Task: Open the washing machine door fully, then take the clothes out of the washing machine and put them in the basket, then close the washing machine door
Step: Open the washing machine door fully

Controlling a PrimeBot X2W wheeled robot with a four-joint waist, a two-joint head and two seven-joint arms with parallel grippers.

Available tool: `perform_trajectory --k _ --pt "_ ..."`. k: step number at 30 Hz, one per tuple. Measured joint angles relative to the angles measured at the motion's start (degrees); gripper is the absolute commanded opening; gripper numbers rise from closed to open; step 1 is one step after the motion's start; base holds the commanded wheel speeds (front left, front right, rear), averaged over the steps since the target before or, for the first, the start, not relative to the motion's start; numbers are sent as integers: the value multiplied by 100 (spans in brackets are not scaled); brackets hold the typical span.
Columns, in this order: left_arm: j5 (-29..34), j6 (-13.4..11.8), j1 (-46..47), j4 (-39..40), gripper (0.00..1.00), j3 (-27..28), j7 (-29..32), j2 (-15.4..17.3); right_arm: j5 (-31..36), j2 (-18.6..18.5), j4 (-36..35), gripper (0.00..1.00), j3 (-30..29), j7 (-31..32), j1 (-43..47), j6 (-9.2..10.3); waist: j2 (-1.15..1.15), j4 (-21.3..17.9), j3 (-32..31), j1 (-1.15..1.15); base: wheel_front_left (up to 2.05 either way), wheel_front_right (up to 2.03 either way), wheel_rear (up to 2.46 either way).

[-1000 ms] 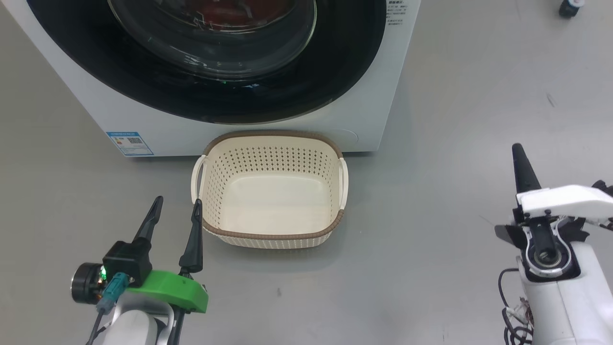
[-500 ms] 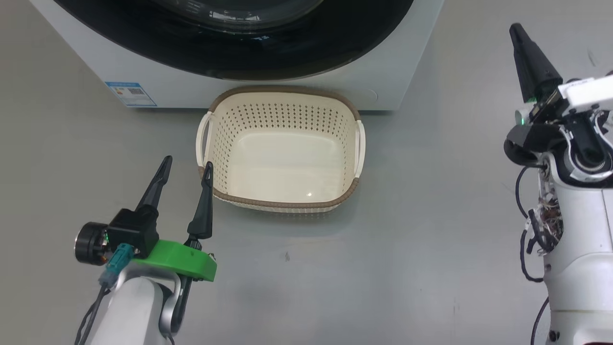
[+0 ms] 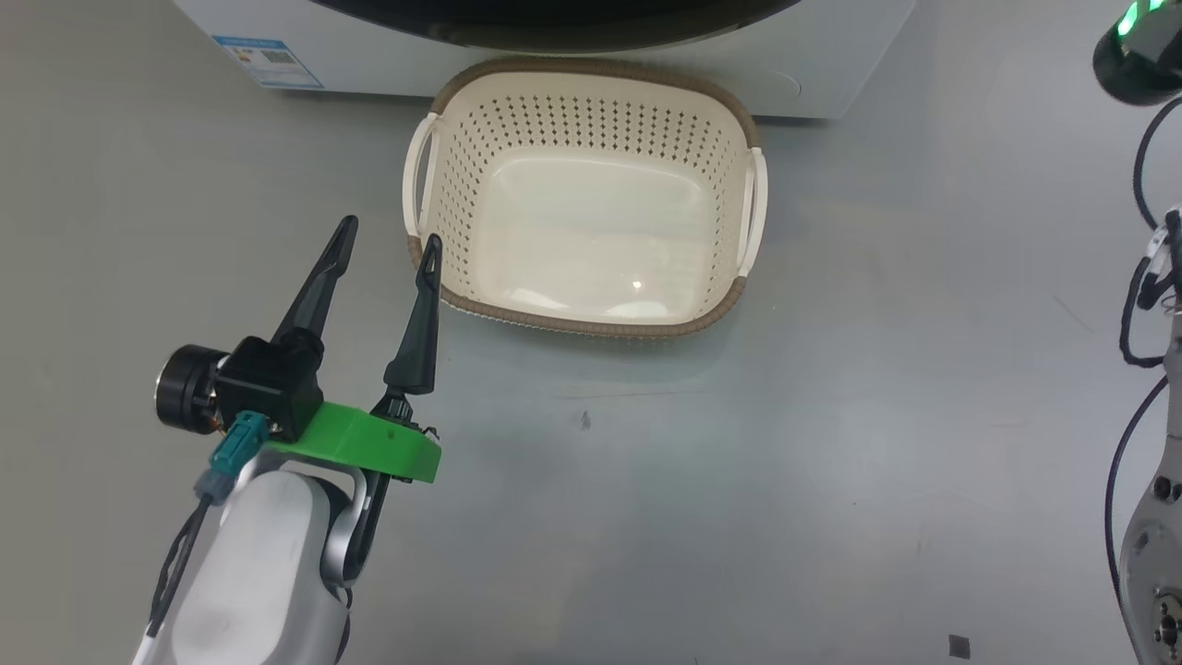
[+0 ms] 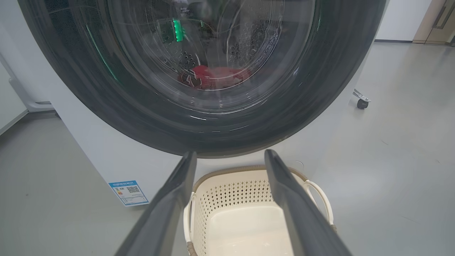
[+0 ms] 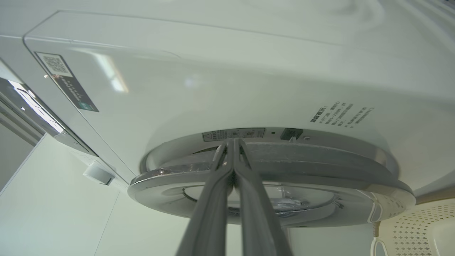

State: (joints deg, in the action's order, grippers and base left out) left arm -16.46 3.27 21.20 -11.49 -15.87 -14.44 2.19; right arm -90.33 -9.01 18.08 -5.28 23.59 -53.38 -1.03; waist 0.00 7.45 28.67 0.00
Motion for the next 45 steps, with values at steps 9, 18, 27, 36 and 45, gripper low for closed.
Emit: perform_trajectory --k 9,18,27,36,45 --pt "-12 7 216 74 100 -92 0 -30 76 -230 274 0 274 389 -700 280 0 228 481 0 0 0 0" --pt "-260 5 408 112 100 -271 0 -47 144 -486 510 0 407 671 -1114 372 0 463 772 0 0 0 0" --pt "-296 -47 463 121 100 -299 0 -60 174 -565 736 0 503 870 -1492 363 0 649 981 0 0 0 0" --pt "-322 -98 502 110 100 -324 0 -65 113 -642 957 0 549 1154 -1587 263 0 673 1016 0 0 0 0" --pt "-320 -124 532 63 100 -336 -1 -70 -94 -697 1195 0 600 1586 -1543 14 0 641 910 0 0 0 0"
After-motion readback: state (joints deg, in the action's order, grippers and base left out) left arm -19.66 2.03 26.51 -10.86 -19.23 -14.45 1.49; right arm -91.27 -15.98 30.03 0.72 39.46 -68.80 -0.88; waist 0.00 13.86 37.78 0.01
